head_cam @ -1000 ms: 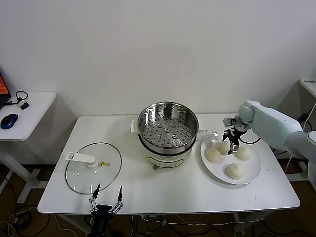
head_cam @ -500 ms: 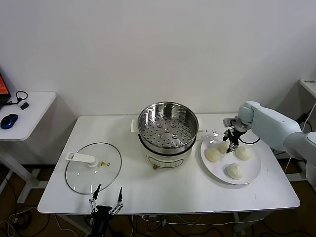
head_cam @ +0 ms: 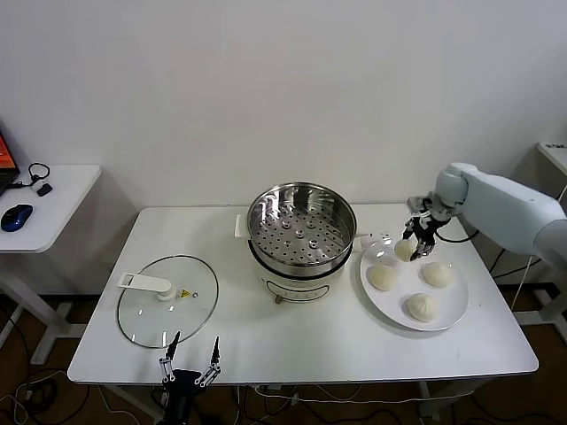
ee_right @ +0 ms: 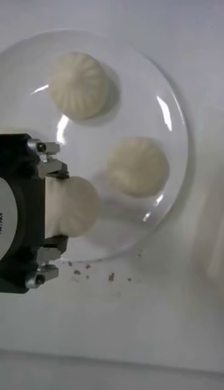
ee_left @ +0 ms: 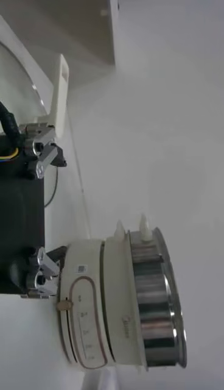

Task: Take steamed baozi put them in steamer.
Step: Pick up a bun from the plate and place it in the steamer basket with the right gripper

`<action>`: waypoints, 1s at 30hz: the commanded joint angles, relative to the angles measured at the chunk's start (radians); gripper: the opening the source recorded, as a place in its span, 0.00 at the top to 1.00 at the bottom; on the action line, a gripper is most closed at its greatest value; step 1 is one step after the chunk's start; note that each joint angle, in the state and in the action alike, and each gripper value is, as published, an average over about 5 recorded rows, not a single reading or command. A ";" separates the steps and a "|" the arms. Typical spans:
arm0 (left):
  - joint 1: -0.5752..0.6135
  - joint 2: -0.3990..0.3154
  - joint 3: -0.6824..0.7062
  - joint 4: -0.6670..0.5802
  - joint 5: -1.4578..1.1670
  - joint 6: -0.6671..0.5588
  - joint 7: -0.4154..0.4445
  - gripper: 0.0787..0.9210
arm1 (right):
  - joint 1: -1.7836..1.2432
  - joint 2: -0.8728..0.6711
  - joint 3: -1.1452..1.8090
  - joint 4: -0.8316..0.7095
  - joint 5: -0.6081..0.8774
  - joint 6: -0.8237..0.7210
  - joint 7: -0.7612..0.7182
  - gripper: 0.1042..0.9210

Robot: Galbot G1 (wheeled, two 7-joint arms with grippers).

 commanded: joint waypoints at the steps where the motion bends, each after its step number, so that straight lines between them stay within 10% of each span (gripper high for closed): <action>1: 0.001 -0.009 0.007 0.000 0.008 0.001 0.000 0.12 | 0.345 -0.040 -0.202 0.157 0.077 0.131 -0.014 0.37; 13: -0.005 -0.018 0.018 0.004 0.019 0.004 -0.003 0.12 | 0.434 0.182 -0.220 0.115 0.088 0.748 0.127 0.36; 30: -0.022 -0.030 0.006 0.002 0.004 0.006 -0.006 0.12 | 0.174 0.543 -0.096 -0.230 -0.174 0.770 0.195 0.33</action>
